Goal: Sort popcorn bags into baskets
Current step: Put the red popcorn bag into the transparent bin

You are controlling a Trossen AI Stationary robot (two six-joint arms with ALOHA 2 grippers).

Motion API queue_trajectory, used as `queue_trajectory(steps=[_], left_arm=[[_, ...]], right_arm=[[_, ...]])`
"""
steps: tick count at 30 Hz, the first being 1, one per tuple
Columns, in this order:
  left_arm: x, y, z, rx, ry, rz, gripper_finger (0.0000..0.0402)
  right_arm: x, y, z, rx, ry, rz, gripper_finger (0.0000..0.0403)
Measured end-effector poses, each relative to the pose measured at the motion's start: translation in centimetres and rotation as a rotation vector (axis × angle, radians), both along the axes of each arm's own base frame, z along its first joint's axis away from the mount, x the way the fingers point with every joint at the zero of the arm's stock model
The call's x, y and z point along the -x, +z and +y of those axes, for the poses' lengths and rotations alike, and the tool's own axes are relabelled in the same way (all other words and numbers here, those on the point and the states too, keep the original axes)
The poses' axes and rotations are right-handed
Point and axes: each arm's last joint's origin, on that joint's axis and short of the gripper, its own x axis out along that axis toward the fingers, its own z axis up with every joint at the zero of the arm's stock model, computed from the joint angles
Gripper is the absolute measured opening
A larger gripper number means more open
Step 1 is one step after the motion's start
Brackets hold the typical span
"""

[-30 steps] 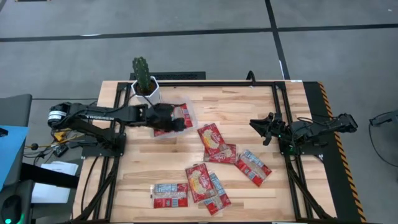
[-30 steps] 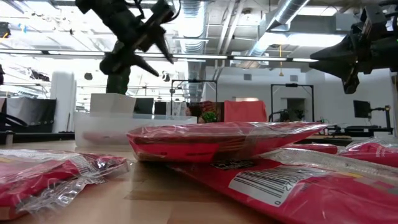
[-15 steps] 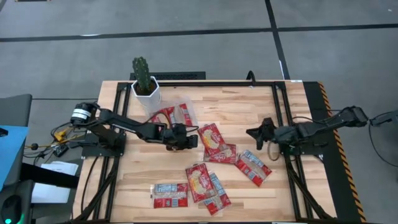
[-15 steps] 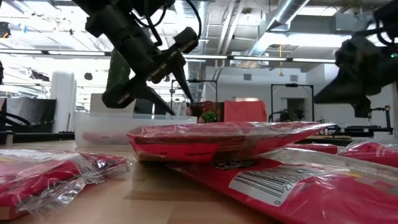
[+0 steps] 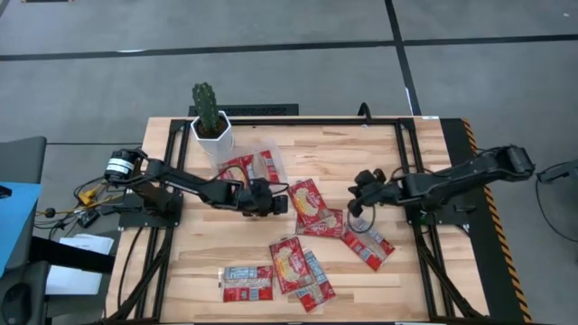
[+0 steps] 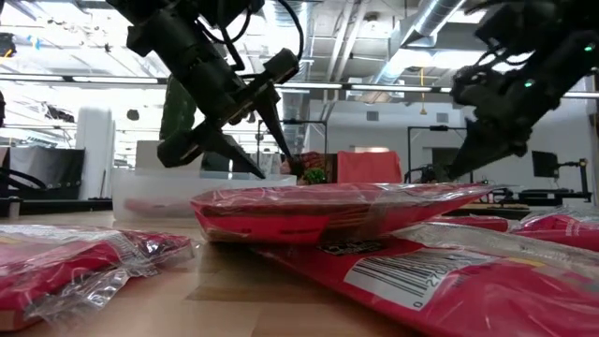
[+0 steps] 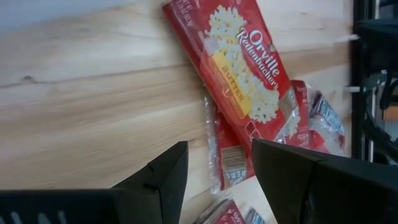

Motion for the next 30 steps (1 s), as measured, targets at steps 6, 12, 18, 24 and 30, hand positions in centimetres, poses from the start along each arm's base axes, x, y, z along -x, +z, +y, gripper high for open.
queue_trajectory(steps=[6,12,18,24,30], left_arm=[[-0.3,-0.6,-0.4,-0.04,0.023,-0.005,0.0165],[-2.4,-2.9,-0.8,-0.025,-0.021,-0.099,0.0165],[-3.2,-5.3,-0.8,0.027,0.015,-0.1,0.0165],[-3.3,-6.0,-0.7,0.024,0.055,-0.09,0.0165],[-3.6,-5.6,0.3,-0.014,0.085,-0.128,0.0164]], right_arm=[[-1.3,-1.3,-0.2,-0.012,-0.01,0.023,0.0018],[-2.1,-2.0,-0.3,-0.011,0.038,0.041,0.0008],[-2.6,-3.5,-0.5,-0.01,0.03,0.094,0.0022],[-3.5,-4.5,-0.3,-0.035,0.053,0.073,0.002],[-4.5,-5.5,-0.1,-0.071,0.104,0.047,0.0012]])
